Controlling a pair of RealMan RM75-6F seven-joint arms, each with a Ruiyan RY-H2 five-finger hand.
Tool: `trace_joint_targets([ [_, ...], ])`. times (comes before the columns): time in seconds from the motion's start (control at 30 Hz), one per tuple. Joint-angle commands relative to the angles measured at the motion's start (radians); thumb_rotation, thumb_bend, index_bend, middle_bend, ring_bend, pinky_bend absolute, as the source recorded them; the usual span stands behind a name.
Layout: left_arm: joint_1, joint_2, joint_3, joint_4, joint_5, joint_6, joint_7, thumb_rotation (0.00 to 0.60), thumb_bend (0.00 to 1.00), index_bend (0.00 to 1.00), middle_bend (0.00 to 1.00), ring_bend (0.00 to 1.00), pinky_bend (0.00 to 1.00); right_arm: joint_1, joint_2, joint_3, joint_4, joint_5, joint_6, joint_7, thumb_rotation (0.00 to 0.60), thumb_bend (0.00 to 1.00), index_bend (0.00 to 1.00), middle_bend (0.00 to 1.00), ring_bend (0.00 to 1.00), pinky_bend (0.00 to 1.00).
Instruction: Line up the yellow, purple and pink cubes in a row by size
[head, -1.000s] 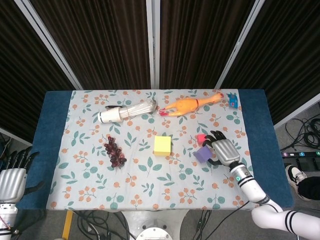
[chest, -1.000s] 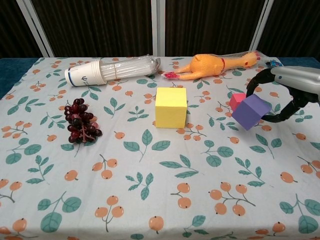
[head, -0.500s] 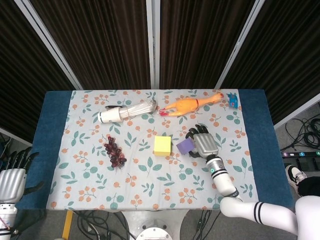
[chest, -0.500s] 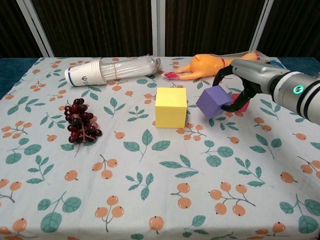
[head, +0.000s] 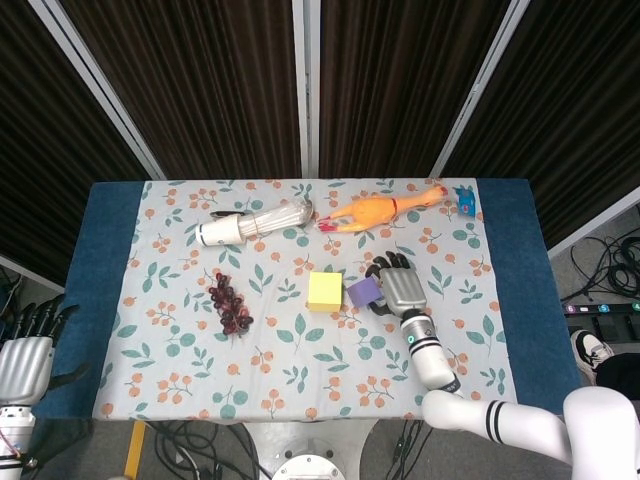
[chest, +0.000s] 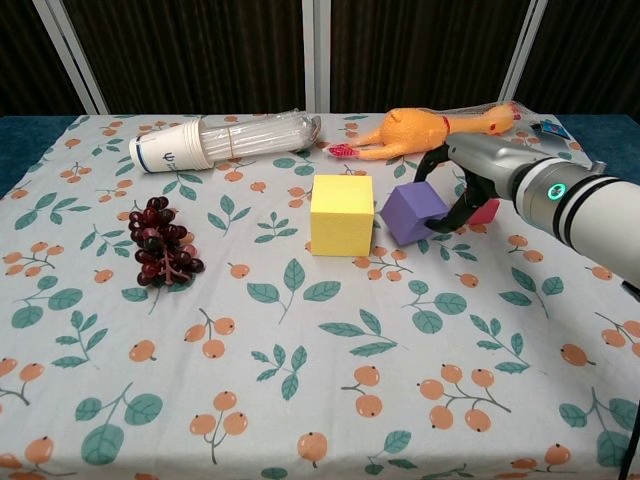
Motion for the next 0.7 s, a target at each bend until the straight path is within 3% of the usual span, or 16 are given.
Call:
trace_joint_targets([
  [0.03, 0.000, 0.000, 0.000, 0.001, -0.001, 0.000, -0.001, 0.600, 0.16, 0.23, 0.16, 0.10, 0.05, 0.003, -0.011, 0.003, 0.008, 0.000, 0.004, 0.003, 0.600, 0.21, 0.37, 0.15, 0.00, 0.00],
  [0.27, 0.001, -0.004, 0.001, 0.011, -0.004, -0.004, -0.011, 0.600, 0.16, 0.23, 0.16, 0.10, 0.05, 0.013, -0.028, 0.005, 0.019, 0.016, -0.004, 0.000, 0.600, 0.20, 0.31, 0.14, 0.00, 0.00],
  [0.5, 0.004, -0.007, 0.002, 0.021, -0.005, -0.002, -0.021, 0.600, 0.16, 0.23, 0.16, 0.10, 0.05, 0.017, -0.030, 0.004, 0.014, 0.026, -0.005, -0.007, 0.600, 0.20, 0.18, 0.13, 0.00, 0.00],
  [0.7, 0.010, -0.008, 0.004, 0.029, -0.008, 0.001, -0.029, 0.600, 0.16, 0.23, 0.16, 0.10, 0.05, -0.014, 0.045, -0.009, -0.064, -0.010, -0.003, 0.026, 0.600, 0.20, 0.13, 0.11, 0.00, 0.00],
])
